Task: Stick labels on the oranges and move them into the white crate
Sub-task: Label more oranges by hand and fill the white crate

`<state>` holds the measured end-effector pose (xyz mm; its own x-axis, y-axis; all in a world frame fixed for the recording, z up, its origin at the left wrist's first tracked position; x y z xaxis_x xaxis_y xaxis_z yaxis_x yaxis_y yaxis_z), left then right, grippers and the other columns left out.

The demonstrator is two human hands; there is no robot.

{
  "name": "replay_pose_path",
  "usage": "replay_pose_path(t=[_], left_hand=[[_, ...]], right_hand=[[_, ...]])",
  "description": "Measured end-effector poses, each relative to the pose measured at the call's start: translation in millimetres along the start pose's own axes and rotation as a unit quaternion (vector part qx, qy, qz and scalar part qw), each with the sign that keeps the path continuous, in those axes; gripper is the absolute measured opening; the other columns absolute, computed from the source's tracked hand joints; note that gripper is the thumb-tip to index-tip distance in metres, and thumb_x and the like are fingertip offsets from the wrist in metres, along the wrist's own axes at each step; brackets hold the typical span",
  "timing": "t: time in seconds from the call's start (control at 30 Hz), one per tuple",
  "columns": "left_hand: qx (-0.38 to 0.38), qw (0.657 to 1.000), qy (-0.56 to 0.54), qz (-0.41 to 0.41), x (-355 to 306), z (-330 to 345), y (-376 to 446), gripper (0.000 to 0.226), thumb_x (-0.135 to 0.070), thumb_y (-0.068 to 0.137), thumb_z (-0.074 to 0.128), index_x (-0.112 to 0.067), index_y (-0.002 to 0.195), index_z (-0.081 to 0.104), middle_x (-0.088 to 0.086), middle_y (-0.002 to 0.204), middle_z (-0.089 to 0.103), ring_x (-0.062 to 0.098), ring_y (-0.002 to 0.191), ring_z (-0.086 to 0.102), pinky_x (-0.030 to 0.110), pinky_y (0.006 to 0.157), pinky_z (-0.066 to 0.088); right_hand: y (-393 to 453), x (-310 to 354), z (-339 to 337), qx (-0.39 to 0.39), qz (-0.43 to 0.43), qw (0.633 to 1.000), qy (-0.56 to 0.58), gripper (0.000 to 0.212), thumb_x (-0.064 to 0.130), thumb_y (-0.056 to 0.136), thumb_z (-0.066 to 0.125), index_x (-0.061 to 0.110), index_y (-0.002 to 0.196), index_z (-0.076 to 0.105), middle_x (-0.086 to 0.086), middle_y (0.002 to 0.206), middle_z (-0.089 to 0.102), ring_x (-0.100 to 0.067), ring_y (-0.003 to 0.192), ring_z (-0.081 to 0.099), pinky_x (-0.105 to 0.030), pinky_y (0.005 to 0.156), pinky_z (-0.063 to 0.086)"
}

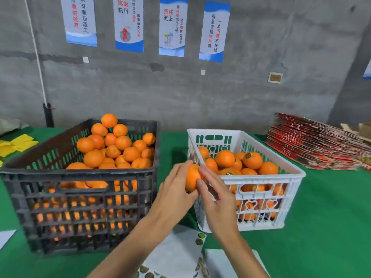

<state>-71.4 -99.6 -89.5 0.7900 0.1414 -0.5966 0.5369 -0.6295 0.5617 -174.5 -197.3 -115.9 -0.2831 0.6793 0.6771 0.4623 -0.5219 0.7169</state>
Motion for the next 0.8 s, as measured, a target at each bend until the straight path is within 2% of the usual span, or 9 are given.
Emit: replay_pose_path(t=[0.1,0.2,0.27,0.33,0.4,0.47,0.53,0.63,0.8], left_hand=[[0.049,0.997,0.004,-0.064,33.2,36.8,-31.3,0.074,-0.03,0.092,0.071,-0.03,0.155,0.032,-0.008,0.149,0.038,0.02,0.127,0.053,0.033,0.101,0.048],[0.085,0.99,0.026,-0.106,61.3,62.2,-63.9,0.073,-0.029,0.097,0.066,-0.029,0.157,0.025,-0.005,0.152,0.03,0.022,0.132,0.044,0.037,0.106,0.043],[0.093,0.988,0.051,-0.11,77.1,71.0,-80.6,0.071,-0.029,0.098,0.064,-0.029,0.156,0.024,-0.005,0.151,0.027,0.021,0.133,0.039,0.036,0.108,0.04],[0.098,0.988,0.066,-0.104,89.8,76.0,-92.7,0.069,-0.028,0.099,0.064,-0.029,0.155,0.025,-0.006,0.149,0.026,0.018,0.132,0.037,0.033,0.108,0.04],[0.113,0.986,0.07,-0.102,99.9,80.5,-103.3,0.068,-0.028,0.099,0.063,-0.032,0.155,0.025,-0.009,0.147,0.022,0.017,0.133,0.035,0.032,0.108,0.04],[0.116,0.985,0.055,-0.114,107.8,83.6,-110.6,0.068,-0.031,0.1,0.062,-0.034,0.155,0.022,-0.013,0.146,0.02,0.015,0.135,0.033,0.032,0.109,0.04],[0.106,0.985,0.033,-0.133,113.6,85.0,-112.6,0.069,-0.033,0.1,0.062,-0.034,0.156,0.022,-0.013,0.148,0.021,0.013,0.136,0.034,0.033,0.111,0.041],[0.102,0.985,0.024,-0.139,118.5,87.0,-113.8,0.069,-0.035,0.1,0.062,-0.035,0.156,0.021,-0.013,0.149,0.022,0.013,0.136,0.037,0.033,0.111,0.041],[0.101,0.986,-0.002,-0.135,122.0,88.5,-115.6,0.069,-0.035,0.099,0.063,-0.039,0.154,0.021,-0.017,0.147,0.022,0.012,0.133,0.042,0.032,0.108,0.043]], right_hand=[[-38.0,-35.0,1.0,0.069,0.072,0.995,-0.005,0.035,0.024,0.101,0.062,0.031,0.136,0.064,0.018,0.144,0.058,0.0,0.134,0.052,-0.022,0.107,0.046],[-61.7,-63.0,0.7,0.157,0.142,0.977,-0.033,0.033,0.019,0.105,0.056,0.031,0.135,0.06,0.02,0.135,0.06,0.007,0.124,0.056,-0.019,0.103,0.049],[-71.8,-78.4,-4.8,0.211,0.156,0.961,-0.083,0.03,0.02,0.106,0.055,0.035,0.131,0.06,0.022,0.124,0.064,0.008,0.117,0.059,-0.021,0.099,0.051],[-82.2,-92.6,-13.9,0.274,0.145,0.939,-0.146,0.028,0.035,0.104,0.058,0.032,0.13,0.065,0.022,0.123,0.064,0.009,0.115,0.056,-0.024,0.1,0.049],[-94.6,-104.4,-23.8,0.338,0.161,0.908,-0.19,0.053,0.062,0.096,0.058,0.032,0.139,0.059,0.023,0.136,0.057,0.009,0.125,0.048,-0.025,0.108,0.045],[-101.8,-113.3,-29.7,0.378,0.175,0.889,-0.19,0.072,0.073,0.09,0.057,0.03,0.147,0.053,0.023,0.15,0.046,0.006,0.14,0.034,-0.03,0.117,0.038],[-103.3,-118.7,-31.1,0.391,0.143,0.885,-0.209,0.077,0.077,0.089,0.055,0.03,0.149,0.051,0.025,0.156,0.038,0.006,0.146,0.025,-0.028,0.122,0.028],[-103.8,-124.0,-30.2,0.388,0.084,0.884,-0.247,0.076,0.078,0.091,0.05,0.028,0.148,0.053,0.025,0.156,0.038,0.006,0.146,0.025,-0.02,0.121,0.02],[-106.5,-133.0,-29.3,0.349,0.027,0.904,-0.248,0.057,0.065,0.1,0.049,0.023,0.134,0.068,0.018,0.142,0.058,0.001,0.134,0.042,-0.025,0.112,0.038]])
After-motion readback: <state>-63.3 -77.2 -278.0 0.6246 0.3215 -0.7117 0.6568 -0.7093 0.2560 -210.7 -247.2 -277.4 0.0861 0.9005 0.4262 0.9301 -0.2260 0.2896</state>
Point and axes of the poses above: each hand's wrist, its own y-axis towards the middle knuckle, its own z-axis out of the palm, x = y × z, the point moved 1 cm from there along y, towards the middle knuckle
